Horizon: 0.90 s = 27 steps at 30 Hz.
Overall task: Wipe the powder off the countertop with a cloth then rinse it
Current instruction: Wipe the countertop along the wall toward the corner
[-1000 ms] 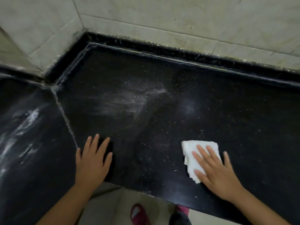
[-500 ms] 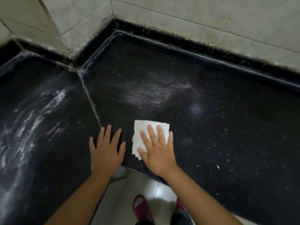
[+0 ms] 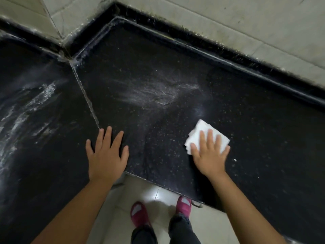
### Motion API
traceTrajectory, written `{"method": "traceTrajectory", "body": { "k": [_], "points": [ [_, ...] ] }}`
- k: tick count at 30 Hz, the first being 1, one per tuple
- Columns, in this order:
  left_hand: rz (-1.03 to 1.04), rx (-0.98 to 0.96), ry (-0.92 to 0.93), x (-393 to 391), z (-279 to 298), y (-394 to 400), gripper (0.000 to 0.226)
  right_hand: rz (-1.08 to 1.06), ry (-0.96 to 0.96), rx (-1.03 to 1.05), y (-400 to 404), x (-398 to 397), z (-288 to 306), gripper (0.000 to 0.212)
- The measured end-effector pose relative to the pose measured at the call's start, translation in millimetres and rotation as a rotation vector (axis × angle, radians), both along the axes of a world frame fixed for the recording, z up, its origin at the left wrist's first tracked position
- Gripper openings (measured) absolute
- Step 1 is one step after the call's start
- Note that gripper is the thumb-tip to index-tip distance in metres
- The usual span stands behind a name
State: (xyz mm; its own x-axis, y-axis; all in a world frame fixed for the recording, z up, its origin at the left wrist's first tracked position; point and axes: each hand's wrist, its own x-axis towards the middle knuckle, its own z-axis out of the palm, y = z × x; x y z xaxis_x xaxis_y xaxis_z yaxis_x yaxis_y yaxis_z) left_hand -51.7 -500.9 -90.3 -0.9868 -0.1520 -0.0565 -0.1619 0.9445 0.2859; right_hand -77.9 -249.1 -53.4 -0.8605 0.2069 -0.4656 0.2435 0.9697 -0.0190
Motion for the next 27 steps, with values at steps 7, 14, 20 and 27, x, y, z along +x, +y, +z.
{"method": "traceTrajectory", "body": {
  "k": [7, 14, 20, 27],
  "points": [
    [0.02, 0.016, -0.038, 1.0, 1.6, 1.4, 0.048, 0.443, 0.122, -0.207, -101.0, -0.6, -18.0, 0.086],
    [0.021, 0.041, -0.028, 0.4, 8.5, 5.4, 0.047, 0.238, 0.104, -0.08, -18.1, -33.3, -8.2, 0.055],
    [0.017, 0.01, -0.063, 5.2, 15.1, 6.6, 0.049, -0.038, 0.03, 0.072, 85.5, -32.6, 9.2, 0.056],
    [0.001, -0.059, -0.077, 3.7, 19.4, 9.8, 0.05, -0.174, 0.044, -0.012, 105.9, 43.3, 7.9, 0.054]
  ]
}}
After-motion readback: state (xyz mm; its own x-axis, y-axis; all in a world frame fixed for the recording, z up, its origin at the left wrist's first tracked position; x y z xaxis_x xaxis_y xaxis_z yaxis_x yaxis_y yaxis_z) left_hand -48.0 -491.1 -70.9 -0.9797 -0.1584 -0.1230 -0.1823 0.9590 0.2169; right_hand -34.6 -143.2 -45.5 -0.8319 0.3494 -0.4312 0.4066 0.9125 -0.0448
